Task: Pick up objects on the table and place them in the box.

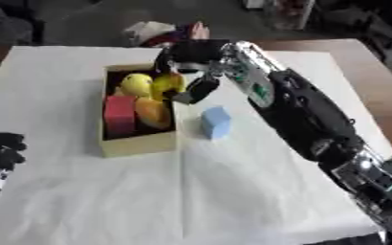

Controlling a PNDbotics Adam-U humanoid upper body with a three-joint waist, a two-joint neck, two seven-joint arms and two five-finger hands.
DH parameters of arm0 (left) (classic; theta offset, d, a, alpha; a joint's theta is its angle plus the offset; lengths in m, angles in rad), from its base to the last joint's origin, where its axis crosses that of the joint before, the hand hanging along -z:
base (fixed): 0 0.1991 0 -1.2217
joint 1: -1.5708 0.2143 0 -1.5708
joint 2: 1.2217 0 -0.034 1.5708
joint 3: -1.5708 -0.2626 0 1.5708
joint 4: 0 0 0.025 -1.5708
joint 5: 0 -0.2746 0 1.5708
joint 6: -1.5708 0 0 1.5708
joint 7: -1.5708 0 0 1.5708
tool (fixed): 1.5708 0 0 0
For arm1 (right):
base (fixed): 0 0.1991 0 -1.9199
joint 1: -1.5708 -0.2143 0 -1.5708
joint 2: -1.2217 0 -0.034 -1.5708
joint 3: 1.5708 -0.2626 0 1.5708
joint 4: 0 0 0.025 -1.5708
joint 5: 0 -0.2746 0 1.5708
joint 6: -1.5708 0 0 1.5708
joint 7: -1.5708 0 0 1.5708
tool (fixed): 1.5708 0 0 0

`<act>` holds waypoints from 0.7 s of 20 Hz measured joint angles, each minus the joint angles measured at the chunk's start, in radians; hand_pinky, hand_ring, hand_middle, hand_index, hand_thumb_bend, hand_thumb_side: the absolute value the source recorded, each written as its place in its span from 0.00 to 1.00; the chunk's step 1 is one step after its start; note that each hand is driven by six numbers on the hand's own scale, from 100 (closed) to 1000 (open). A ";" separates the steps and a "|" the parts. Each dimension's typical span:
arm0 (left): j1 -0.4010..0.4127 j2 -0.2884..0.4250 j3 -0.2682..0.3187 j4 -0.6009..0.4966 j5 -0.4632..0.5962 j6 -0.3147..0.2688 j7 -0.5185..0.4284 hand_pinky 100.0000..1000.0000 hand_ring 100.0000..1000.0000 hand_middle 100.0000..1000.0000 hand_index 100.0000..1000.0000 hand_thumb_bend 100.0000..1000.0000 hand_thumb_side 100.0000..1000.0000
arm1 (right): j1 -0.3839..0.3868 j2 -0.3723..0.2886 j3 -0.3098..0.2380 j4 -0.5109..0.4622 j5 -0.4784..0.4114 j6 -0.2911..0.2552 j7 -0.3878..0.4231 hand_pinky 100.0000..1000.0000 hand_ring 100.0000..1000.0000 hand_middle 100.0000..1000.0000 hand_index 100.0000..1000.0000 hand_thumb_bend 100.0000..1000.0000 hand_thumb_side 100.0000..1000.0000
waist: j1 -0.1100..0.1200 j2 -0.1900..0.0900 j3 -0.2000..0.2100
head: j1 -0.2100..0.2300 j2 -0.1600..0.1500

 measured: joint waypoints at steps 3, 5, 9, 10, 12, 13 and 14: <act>0.000 -0.002 -0.002 0.000 0.001 0.000 -0.002 0.76 0.57 0.59 0.75 0.00 0.60 | 0.000 0.025 0.000 0.018 0.103 -0.014 -0.050 0.70 0.69 0.71 0.85 0.22 0.52 | 0.000 0.000 0.000 | -0.003 0.000; 0.000 -0.006 -0.004 0.000 0.002 0.000 -0.002 0.76 0.57 0.59 0.75 0.00 0.61 | 0.000 0.036 -0.001 0.033 0.168 -0.016 -0.087 0.71 0.72 0.76 0.89 0.27 0.57 | 0.000 0.000 0.000 | -0.003 0.000; 0.000 -0.007 -0.005 0.000 0.003 0.000 -0.003 0.76 0.57 0.59 0.75 0.00 0.61 | 0.004 0.048 -0.017 0.056 0.278 -0.007 -0.171 0.72 0.74 0.80 0.91 0.21 0.53 | 0.000 0.000 0.000 | -0.004 0.000; 0.000 -0.007 -0.005 0.000 0.003 0.000 -0.003 0.76 0.57 0.59 0.75 0.00 0.61 | 0.008 0.048 -0.027 0.059 0.291 -0.003 -0.188 0.72 0.73 0.79 0.91 0.14 0.52 | 0.000 0.000 0.000 | -0.004 0.000; 0.000 -0.007 -0.005 0.000 0.004 0.000 -0.003 0.76 0.57 0.59 0.75 0.00 0.61 | 0.024 0.045 -0.053 0.060 0.293 0.007 -0.213 0.73 0.72 0.79 0.92 0.06 0.50 | -0.001 0.000 0.000 | -0.003 0.000; 0.000 -0.007 -0.005 0.000 0.004 0.000 -0.002 0.76 0.57 0.59 0.75 0.00 0.61 | 0.033 0.040 -0.068 0.057 0.276 0.012 -0.217 0.74 0.72 0.79 0.92 0.00 0.49 | -0.001 0.000 -0.001 | -0.003 0.000; 0.000 -0.007 -0.005 0.000 0.004 0.000 -0.002 0.76 0.57 0.59 0.75 0.00 0.61 | 0.043 0.028 -0.083 0.049 0.246 0.016 -0.216 0.74 0.73 0.80 0.93 0.00 0.50 | -0.002 0.000 -0.003 | -0.002 0.000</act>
